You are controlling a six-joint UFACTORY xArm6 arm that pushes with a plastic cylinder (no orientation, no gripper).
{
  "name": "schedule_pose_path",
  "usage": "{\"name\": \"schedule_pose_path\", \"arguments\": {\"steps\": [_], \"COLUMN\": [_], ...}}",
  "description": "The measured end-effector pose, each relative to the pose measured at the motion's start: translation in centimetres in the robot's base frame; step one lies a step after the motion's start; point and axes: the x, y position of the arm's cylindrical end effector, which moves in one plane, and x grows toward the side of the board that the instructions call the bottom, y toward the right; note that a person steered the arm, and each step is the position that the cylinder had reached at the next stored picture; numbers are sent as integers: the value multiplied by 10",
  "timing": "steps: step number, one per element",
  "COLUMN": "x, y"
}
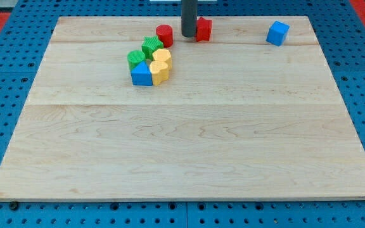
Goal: Move your arm to the top center
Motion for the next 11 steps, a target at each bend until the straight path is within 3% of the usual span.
{"name": "schedule_pose_path", "arguments": {"steps": [2, 3, 5, 7, 11], "x": [-54, -55, -55, -53, -41], "y": [-40, -33, 29, 53, -22]}}
